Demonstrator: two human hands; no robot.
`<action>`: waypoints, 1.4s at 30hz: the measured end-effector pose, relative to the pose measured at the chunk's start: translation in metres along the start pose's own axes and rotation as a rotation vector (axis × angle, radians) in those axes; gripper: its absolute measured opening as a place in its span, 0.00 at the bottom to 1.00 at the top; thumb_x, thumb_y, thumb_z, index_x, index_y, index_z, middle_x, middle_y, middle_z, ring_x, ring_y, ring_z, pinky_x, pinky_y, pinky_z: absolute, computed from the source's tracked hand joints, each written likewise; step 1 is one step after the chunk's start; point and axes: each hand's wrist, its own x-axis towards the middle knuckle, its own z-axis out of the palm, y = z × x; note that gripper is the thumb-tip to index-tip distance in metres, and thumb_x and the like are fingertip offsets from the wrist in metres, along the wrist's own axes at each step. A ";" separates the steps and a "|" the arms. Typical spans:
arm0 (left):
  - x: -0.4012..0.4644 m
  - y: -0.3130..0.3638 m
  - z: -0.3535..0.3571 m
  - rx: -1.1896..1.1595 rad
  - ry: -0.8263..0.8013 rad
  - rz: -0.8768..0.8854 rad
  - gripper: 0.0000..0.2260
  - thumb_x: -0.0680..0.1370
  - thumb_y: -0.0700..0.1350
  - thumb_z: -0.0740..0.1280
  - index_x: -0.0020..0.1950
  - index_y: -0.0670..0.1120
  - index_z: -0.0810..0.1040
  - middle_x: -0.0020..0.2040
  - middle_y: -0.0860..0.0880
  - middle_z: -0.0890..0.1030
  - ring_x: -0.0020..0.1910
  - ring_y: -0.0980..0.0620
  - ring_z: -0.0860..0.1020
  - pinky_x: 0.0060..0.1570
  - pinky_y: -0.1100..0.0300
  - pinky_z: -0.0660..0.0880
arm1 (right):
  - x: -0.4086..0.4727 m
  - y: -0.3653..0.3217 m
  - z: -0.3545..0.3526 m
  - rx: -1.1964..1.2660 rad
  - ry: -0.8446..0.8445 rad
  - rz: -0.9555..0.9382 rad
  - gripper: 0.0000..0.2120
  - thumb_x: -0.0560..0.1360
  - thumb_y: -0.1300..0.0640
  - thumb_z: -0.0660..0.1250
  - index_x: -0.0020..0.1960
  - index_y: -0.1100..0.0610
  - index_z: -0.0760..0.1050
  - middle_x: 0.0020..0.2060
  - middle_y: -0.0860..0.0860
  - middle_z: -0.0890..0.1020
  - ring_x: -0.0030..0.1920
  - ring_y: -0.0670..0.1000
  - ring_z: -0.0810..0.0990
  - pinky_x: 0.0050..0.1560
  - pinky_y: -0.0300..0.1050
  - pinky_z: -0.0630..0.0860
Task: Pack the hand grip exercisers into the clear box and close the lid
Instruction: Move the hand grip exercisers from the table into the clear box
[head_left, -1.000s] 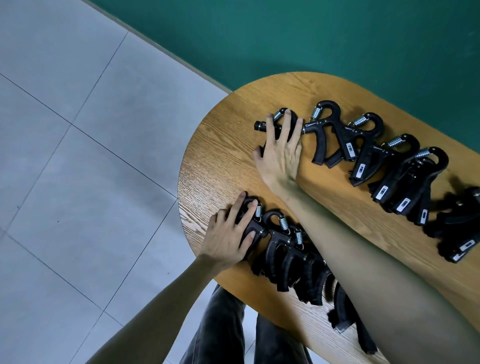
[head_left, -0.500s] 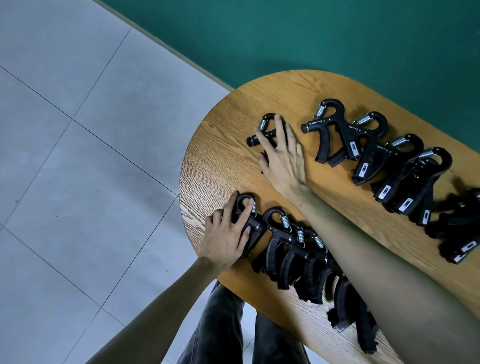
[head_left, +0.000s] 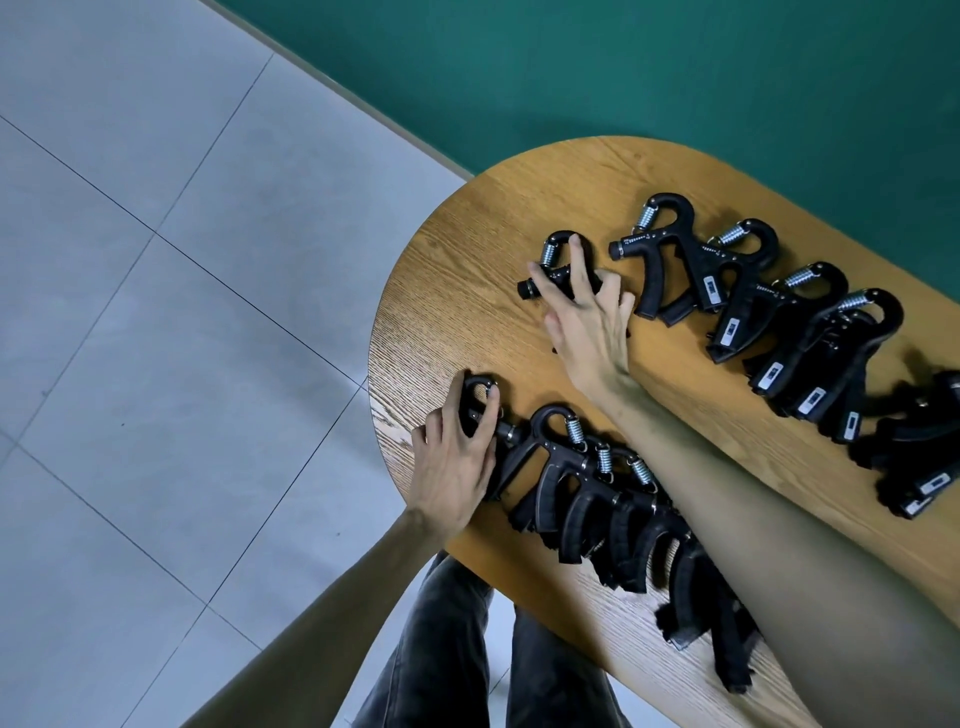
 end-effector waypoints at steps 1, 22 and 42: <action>-0.003 0.000 0.000 -0.002 0.012 0.007 0.29 0.83 0.51 0.56 0.83 0.50 0.51 0.80 0.34 0.53 0.57 0.39 0.70 0.56 0.42 0.73 | -0.004 -0.001 -0.004 0.036 -0.004 0.019 0.33 0.79 0.63 0.65 0.79 0.42 0.60 0.81 0.58 0.51 0.60 0.61 0.70 0.52 0.56 0.69; -0.080 0.087 -0.141 -0.185 0.182 0.132 0.28 0.84 0.50 0.58 0.83 0.52 0.54 0.80 0.36 0.58 0.50 0.42 0.69 0.49 0.45 0.70 | -0.257 -0.048 -0.174 0.070 0.196 0.452 0.28 0.77 0.62 0.69 0.73 0.43 0.71 0.80 0.58 0.57 0.60 0.64 0.70 0.52 0.63 0.72; -0.234 0.354 -0.095 -0.079 0.119 0.544 0.30 0.81 0.51 0.64 0.82 0.50 0.60 0.79 0.36 0.61 0.49 0.45 0.71 0.47 0.48 0.71 | -0.527 0.083 -0.231 0.099 0.371 0.883 0.34 0.75 0.65 0.68 0.75 0.39 0.67 0.81 0.56 0.55 0.53 0.62 0.69 0.56 0.62 0.70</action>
